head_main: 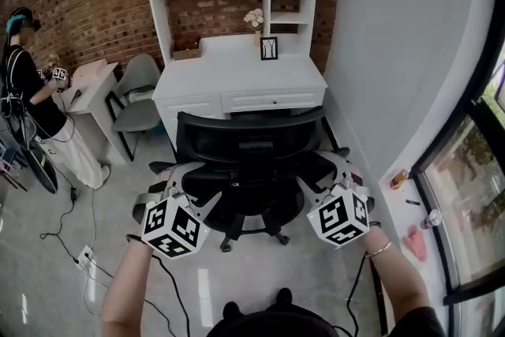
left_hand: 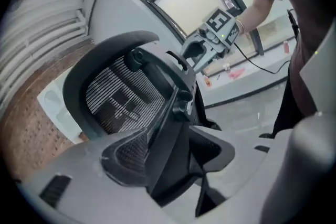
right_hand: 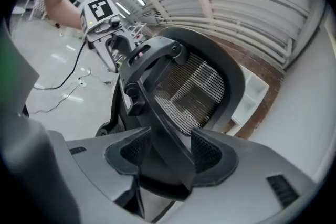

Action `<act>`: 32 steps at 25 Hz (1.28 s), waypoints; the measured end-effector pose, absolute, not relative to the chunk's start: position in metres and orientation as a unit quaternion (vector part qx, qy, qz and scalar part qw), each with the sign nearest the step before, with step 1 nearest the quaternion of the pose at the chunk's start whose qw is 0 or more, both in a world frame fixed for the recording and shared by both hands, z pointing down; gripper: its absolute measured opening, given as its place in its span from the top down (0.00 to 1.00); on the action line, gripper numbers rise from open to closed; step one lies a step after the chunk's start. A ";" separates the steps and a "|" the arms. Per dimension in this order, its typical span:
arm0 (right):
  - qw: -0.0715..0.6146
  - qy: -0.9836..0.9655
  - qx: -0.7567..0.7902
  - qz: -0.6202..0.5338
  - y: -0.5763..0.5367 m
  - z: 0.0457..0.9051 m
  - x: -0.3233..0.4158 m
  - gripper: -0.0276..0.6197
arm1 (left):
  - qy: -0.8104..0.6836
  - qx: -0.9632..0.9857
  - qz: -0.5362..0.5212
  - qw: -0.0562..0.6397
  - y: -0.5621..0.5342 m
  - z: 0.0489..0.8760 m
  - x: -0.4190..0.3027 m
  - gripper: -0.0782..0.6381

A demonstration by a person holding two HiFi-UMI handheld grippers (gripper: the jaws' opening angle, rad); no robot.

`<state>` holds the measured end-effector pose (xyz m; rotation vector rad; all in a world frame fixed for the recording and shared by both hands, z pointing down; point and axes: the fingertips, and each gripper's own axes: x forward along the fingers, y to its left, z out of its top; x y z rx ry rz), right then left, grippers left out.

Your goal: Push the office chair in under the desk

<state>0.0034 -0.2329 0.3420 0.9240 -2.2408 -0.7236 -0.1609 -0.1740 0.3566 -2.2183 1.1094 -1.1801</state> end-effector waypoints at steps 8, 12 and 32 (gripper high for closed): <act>0.375 -0.823 0.264 -0.334 -0.235 0.358 -0.015 0.63 | 0.337 -0.738 -0.533 0.239 -0.196 0.375 -0.165 0.57; 0.384 -0.830 0.242 -0.324 -0.238 0.361 -0.017 0.64 | 0.343 -0.743 -0.521 0.241 -0.201 0.372 -0.166 0.59; 0.396 -0.840 0.244 -0.281 -0.294 0.364 -0.024 0.65 | 0.375 -0.746 -0.502 0.226 -0.272 0.374 -0.173 0.59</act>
